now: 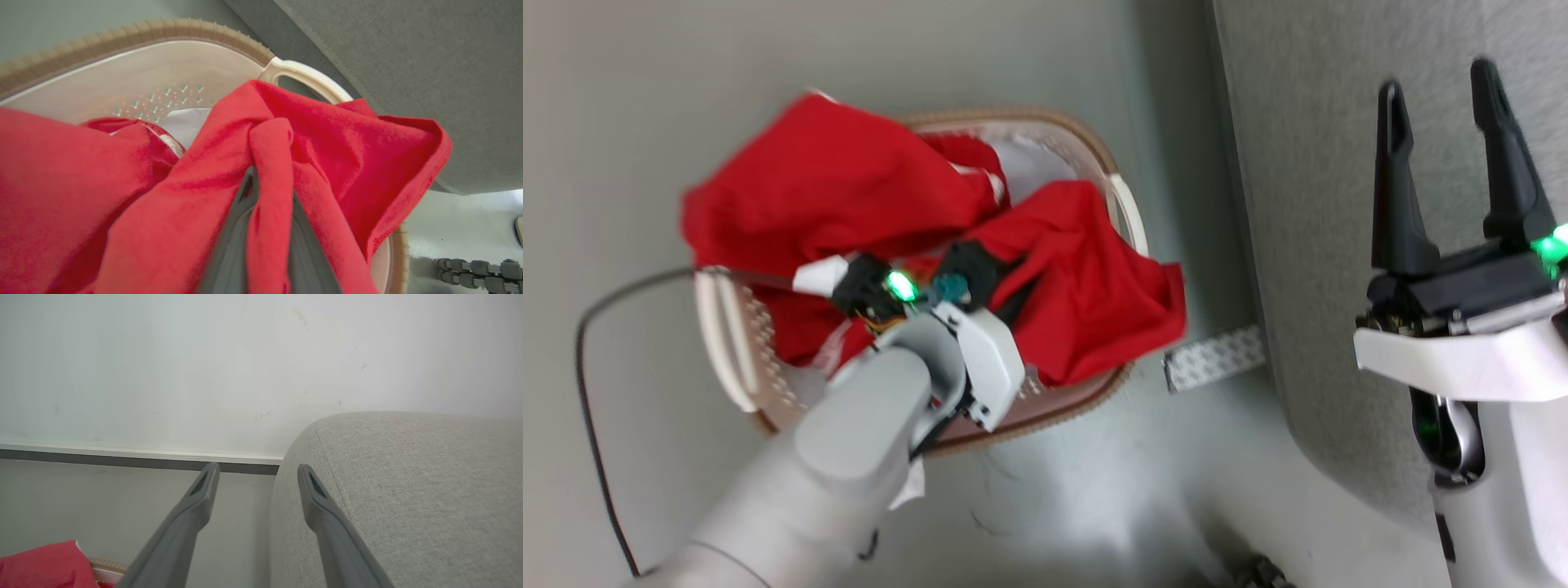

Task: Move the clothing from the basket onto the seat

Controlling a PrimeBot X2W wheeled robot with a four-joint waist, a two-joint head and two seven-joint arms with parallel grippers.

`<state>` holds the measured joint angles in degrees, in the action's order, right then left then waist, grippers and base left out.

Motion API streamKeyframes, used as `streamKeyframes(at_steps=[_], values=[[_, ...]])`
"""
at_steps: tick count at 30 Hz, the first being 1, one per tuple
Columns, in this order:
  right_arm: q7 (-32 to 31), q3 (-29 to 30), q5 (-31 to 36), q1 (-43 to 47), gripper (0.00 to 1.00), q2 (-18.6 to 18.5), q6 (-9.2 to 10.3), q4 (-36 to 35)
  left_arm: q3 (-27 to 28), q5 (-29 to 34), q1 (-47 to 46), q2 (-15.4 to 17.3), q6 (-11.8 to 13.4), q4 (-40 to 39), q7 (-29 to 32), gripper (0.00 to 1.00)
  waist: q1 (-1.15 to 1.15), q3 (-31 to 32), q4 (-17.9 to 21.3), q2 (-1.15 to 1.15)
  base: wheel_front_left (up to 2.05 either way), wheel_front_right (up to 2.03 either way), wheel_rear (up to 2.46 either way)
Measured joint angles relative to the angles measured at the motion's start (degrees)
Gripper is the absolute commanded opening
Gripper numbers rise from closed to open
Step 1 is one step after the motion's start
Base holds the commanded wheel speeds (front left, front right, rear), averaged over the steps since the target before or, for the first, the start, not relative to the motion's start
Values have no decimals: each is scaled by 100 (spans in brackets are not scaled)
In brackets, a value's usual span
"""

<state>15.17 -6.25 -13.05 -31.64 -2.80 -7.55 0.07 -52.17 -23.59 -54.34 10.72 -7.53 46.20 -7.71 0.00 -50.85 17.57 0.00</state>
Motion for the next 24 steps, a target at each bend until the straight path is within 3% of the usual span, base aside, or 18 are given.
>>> streamKeyframes(at_steps=[12,24], values=[[0,319,246,1032,100,4,0,427,140,-809,850,-303,3,-469,-593,0,-1,1703,-528,0,0,0,0],[0,337,333,1864,100,3,0,832,368,-1187,1413,-268,241,-1304,-633,0,-2,3357,-1034,0,0,0,0]])
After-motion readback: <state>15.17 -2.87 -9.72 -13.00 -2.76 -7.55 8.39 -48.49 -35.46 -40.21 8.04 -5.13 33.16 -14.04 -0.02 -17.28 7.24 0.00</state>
